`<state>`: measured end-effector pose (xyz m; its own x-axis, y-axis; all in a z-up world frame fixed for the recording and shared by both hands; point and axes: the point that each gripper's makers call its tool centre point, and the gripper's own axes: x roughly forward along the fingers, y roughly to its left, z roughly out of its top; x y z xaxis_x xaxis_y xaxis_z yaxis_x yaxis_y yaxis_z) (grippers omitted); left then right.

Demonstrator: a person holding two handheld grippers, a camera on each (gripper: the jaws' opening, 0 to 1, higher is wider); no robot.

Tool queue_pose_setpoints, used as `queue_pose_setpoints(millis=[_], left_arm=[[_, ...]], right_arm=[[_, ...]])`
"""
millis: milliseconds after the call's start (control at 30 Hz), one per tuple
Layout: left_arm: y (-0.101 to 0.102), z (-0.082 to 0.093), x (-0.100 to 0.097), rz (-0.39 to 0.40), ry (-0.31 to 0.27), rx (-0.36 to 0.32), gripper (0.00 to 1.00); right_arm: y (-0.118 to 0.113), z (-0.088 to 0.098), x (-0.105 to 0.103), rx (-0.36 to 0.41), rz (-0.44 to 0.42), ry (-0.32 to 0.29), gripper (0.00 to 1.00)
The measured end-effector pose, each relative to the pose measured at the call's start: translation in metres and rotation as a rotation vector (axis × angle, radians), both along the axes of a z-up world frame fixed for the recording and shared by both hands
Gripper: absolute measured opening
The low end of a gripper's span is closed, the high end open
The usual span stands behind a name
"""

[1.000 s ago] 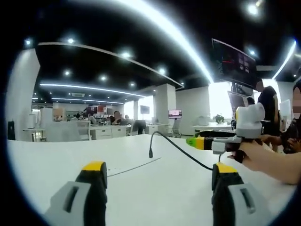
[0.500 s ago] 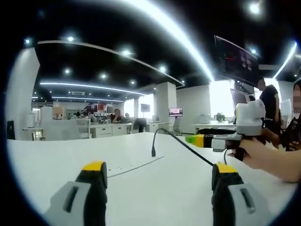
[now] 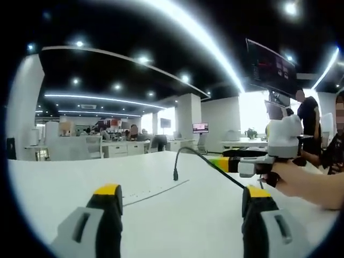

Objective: Locate the USB plug end of the data cable currently connected to the USB port on the desk. Grip the plug, withdraw it from the port, and place it onto the desktop.

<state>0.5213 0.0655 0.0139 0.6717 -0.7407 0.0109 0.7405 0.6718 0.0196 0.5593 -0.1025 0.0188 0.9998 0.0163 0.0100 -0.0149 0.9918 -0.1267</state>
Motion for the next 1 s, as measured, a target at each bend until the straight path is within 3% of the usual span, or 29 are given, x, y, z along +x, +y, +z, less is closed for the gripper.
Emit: queue_pose_setpoints(millis=[433, 933, 1000], left_arm=[[-0.018, -0.006, 0.003, -0.032, -0.048, 0.061, 0.93], [-0.03, -0.022, 0.016, -0.053, -0.025, 0.041, 0.93], [-0.034, -0.02, 0.016, -0.072, -0.013, -0.005, 0.94]], right_arm=[[-0.004, -0.007, 0.012, -0.018, 0.007, 0.01, 0.48], [-0.008, -0.021, 0.032, -0.047, 0.015, 0.039, 0.47], [-0.01, -0.022, 0.035, -0.041, 0.013, 0.039, 0.47]])
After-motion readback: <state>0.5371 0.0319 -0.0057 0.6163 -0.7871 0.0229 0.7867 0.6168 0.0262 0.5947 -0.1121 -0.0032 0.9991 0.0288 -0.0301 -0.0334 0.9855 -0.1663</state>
